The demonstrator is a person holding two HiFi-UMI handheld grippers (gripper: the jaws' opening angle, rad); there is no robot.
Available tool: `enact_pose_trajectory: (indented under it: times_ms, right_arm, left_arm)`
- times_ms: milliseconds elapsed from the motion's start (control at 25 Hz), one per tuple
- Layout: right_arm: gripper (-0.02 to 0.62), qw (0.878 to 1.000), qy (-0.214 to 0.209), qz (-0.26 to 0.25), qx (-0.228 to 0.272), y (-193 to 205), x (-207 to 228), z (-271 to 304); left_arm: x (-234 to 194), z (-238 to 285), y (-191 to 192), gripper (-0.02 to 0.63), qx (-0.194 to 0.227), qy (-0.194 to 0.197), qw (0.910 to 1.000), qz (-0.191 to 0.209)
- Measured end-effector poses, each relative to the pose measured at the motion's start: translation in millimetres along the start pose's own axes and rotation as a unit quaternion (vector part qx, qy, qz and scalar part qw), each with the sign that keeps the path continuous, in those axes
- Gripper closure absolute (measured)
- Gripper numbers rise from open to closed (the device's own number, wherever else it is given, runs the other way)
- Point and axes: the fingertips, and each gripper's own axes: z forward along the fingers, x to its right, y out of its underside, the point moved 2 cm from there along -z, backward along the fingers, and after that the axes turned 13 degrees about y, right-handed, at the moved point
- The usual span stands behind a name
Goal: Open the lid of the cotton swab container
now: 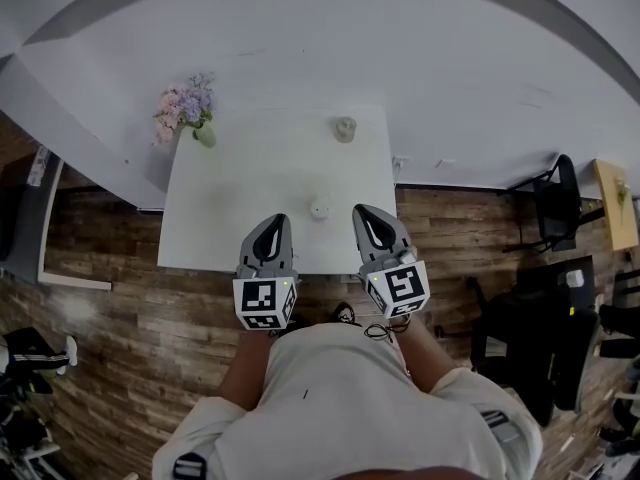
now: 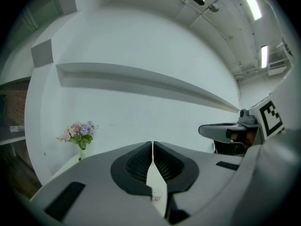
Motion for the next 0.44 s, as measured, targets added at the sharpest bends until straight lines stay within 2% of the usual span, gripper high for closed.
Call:
enact_pose_trajectory:
  times_ms: [440]
  right_arm:
    - [0.597,1.000,0.003,-0.005,-0.006,6.5,-1.1,-1.9]
  left_arm:
    - [-1.2,-1.8,9.3,0.580,-0.007,-0.002,1.0000,-0.004]
